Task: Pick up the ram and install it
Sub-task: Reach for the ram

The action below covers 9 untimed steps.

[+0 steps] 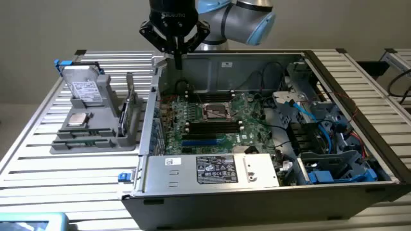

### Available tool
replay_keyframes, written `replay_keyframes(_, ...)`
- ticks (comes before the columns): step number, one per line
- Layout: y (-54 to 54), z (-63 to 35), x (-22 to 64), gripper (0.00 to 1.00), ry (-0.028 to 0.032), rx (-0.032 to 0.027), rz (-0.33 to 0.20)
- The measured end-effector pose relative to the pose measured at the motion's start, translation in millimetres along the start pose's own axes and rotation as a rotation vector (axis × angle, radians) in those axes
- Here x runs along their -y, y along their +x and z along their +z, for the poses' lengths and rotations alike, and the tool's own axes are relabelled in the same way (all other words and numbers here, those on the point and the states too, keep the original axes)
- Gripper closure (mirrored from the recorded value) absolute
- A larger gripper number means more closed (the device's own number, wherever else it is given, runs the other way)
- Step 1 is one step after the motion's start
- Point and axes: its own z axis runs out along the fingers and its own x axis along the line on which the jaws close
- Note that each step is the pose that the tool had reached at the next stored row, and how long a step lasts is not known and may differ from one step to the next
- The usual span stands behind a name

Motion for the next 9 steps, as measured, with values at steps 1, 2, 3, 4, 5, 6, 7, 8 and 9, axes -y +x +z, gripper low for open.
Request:
replay_keyframes(1, 0.0, 0.0, 0.0, 0.89, 0.0000, 0.0000, 0.000)
replay_keyframes(2, 0.0, 0.0, 0.0, 0.89, 0.0001, 0.0000, 0.000)
replay_keyframes(3, 0.0, 0.0, 0.0, 0.89, 0.0000, 0.0000, 0.000)
replay_keyframes(4, 0.0, 0.0, 0.0, 0.89, 0.0000, 0.0000, 0.000)
replay_keyframes(5, 0.0, 0.0, 0.0, 0.89, 0.0000, 0.0000, 0.000)
replay_keyframes(6, 0.0, 0.0, 0.0, 0.89, 0.0000, 0.0000, 0.000)
replay_keyframes(7, 0.0, 0.0, 0.0, 0.89, 0.0000, 0.0000, 0.000)
replay_keyframes(8, 0.0, 0.0, 0.0, 0.89, 0.0000, 0.0000, 0.000)
replay_keyframes(9, 0.0, 0.0, 0.0, 0.89, 0.0000, 0.0000, 0.000)
